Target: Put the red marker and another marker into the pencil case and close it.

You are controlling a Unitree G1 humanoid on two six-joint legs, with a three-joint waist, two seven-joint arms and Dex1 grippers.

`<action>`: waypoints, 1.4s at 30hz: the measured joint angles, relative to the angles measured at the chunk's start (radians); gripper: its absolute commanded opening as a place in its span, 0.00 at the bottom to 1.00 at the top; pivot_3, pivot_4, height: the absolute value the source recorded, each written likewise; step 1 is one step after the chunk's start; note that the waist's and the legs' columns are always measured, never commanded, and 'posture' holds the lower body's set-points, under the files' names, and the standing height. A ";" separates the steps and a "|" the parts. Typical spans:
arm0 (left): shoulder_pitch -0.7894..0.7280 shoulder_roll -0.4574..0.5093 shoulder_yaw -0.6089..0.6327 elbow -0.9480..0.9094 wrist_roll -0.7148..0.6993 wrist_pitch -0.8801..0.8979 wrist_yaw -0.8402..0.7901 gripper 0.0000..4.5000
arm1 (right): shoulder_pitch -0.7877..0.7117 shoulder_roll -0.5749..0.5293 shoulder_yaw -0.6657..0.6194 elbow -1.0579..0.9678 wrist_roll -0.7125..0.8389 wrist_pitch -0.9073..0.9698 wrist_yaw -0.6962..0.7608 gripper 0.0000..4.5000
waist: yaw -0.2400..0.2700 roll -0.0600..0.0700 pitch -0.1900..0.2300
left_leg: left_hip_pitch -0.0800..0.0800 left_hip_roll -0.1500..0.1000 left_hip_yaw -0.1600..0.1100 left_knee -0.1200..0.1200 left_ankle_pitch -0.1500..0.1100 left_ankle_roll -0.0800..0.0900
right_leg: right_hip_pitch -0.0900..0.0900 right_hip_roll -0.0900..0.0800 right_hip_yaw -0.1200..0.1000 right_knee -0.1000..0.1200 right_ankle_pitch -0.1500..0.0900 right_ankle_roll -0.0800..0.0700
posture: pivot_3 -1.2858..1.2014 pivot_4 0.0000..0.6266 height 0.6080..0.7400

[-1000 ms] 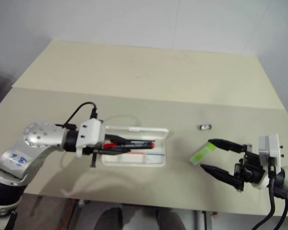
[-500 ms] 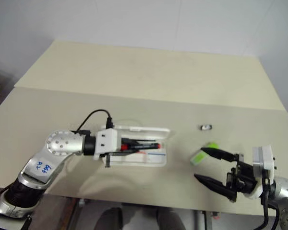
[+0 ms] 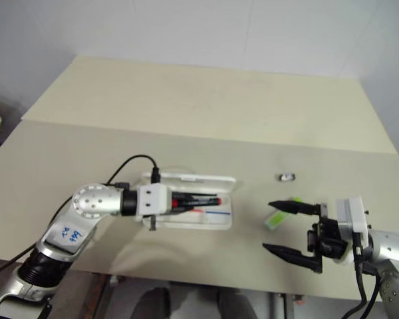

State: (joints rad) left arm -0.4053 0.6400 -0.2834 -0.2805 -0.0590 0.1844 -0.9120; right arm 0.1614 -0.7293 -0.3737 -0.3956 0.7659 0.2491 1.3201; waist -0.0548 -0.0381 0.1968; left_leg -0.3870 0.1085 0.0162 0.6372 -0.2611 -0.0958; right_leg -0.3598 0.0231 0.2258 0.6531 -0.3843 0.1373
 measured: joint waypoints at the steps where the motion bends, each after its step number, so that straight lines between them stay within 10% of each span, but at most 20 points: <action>1: 0.000 -0.003 -0.003 0.012 0.005 -0.004 0.000 0.14 | -0.001 0.000 0.006 0.000 0.000 -0.002 0.000 1.00 | 0.000 0.000 0.000 | 0.000 0.000 0.000 0.000 0.000 0.000 | 0.000 0.000 0.000 0.000 0.000 0.000 | 0.52 0.24 1.00; 27: 0.009 0.004 -0.003 -0.070 0.087 0.095 0.047 0.14 | -0.037 -0.002 0.017 0.012 -0.011 -0.006 -0.030 1.00 | -0.001 0.000 0.000 | 0.000 0.000 0.000 0.002 0.000 0.000 | 0.001 0.000 0.000 0.000 0.000 0.000 | 0.52 0.24 1.00; 38: 0.016 -0.004 -0.003 -0.101 0.086 0.102 0.045 0.97 | -0.039 -0.003 0.017 0.015 -0.015 -0.004 -0.041 1.00 | -0.001 0.000 0.000 | 0.000 0.000 0.000 0.002 0.000 0.000 | 0.001 0.000 0.000 0.000 0.000 0.001 | 0.52 0.24 1.00; 42: 0.021 -0.004 -0.003 -0.130 0.060 0.122 0.022 0.99 | -0.042 -0.005 0.017 0.016 -0.015 -0.003 -0.046 1.00 | -0.002 0.000 0.000 | 0.000 0.000 0.000 0.002 0.000 0.000 | 0.001 0.000 0.000 0.000 0.000 0.001 | 0.52 0.24 1.00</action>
State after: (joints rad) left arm -0.3846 0.6361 -0.2867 -0.4110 0.0015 0.3061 -0.8903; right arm 0.1194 -0.7345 -0.3568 -0.3794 0.7505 0.2464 1.2741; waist -0.0564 -0.0381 0.1969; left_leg -0.3872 0.1085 0.0162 0.6394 -0.2614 -0.0953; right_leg -0.3590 0.0230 0.2261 0.6533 -0.3840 0.1378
